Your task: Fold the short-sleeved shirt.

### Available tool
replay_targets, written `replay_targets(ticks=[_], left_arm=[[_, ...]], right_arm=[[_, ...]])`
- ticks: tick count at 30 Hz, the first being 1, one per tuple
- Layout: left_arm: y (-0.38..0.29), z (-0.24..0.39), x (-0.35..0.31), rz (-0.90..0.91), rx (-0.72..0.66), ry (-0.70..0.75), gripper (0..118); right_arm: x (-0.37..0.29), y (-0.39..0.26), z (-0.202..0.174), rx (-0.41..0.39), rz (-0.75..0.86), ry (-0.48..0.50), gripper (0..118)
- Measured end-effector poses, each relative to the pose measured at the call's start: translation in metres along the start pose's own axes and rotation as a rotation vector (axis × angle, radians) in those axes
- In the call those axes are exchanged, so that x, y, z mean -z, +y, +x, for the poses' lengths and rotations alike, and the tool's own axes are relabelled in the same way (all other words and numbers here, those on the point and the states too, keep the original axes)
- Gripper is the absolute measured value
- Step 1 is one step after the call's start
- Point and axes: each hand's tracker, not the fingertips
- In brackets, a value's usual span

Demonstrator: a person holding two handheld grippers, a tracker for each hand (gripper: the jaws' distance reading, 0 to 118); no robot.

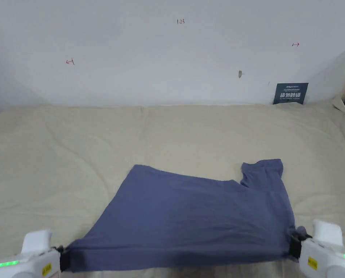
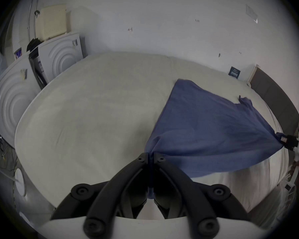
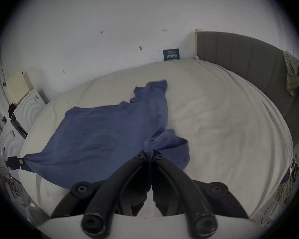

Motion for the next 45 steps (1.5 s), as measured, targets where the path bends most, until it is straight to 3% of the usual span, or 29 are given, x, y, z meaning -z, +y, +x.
replay_targets(ticks=[8,12,15,16,17,18,19,20,26,29,32,34,36,37,38,39,41,45], left_arm=[[-0.095,-0.019,-0.020,-0.220,-0.034,0.055,5],[-0.114,-0.025,-0.009,-0.286,-0.050,0.071,5],[-0.111,-0.027,-0.003,-0.309,-0.125,0.055,6],[-0.106,-0.027,-0.006,-0.305,-0.150,0.061,11],[-0.100,-0.026,-0.008,-0.296,-0.179,0.054,29],[-0.095,-0.026,-0.011,-0.283,-0.208,0.038,69],[-0.088,-0.023,-0.017,-0.246,-0.237,-0.001,92],[-0.078,-0.017,-0.025,-0.184,-0.253,-0.036,103],[-0.012,0.034,-0.072,0.111,-0.148,-0.141,104],[0.009,0.062,-0.093,0.282,-0.103,-0.178,104],[0.022,0.086,-0.107,0.430,-0.031,-0.213,103],[0.027,0.102,-0.115,0.523,0.034,-0.189,91],[0.030,0.115,-0.120,0.589,0.077,-0.174,57],[0.031,0.121,-0.121,0.611,0.103,-0.180,47],[0.032,0.126,-0.122,0.635,0.116,-0.190,47],[0.034,0.132,-0.120,0.610,0.116,-0.189,0],[0.042,0.136,-0.116,0.593,0.127,-0.224,0],[0.061,0.150,-0.084,0.474,0.135,-0.241,0]], right_arm=[[-0.037,-0.084,0.019,0.001,-0.198,-0.050,3],[-0.024,-0.110,0.024,0.014,-0.336,-0.070,3],[-0.023,-0.109,0.021,0.030,-0.336,-0.078,4],[-0.028,-0.102,0.016,0.025,-0.328,-0.082,8],[-0.033,-0.094,0.013,0.012,-0.300,-0.078,19],[-0.037,-0.085,0.011,-0.007,-0.255,-0.064,41],[-0.043,-0.073,0.006,-0.014,-0.204,-0.049,76],[-0.049,-0.060,0.002,-0.021,-0.155,-0.037,93],[-0.107,0.008,-0.027,-0.051,0.235,0.044,95],[-0.132,0.025,-0.040,-0.086,0.404,0.040,95],[-0.150,0.033,-0.049,-0.132,0.509,0.035,94],[-0.156,0.035,-0.055,-0.170,0.557,-0.009,84],[-0.161,0.035,-0.060,-0.191,0.589,-0.040,47],[-0.164,0.034,-0.061,-0.195,0.609,-0.059,33],[-0.164,0.032,-0.063,-0.199,0.617,-0.080,33],[-0.161,0.034,-0.064,-0.186,0.637,-0.121,0],[-0.156,0.034,-0.064,-0.192,0.603,-0.056,0],[-0.142,0.038,-0.053,-0.195,0.584,-0.082,0]])
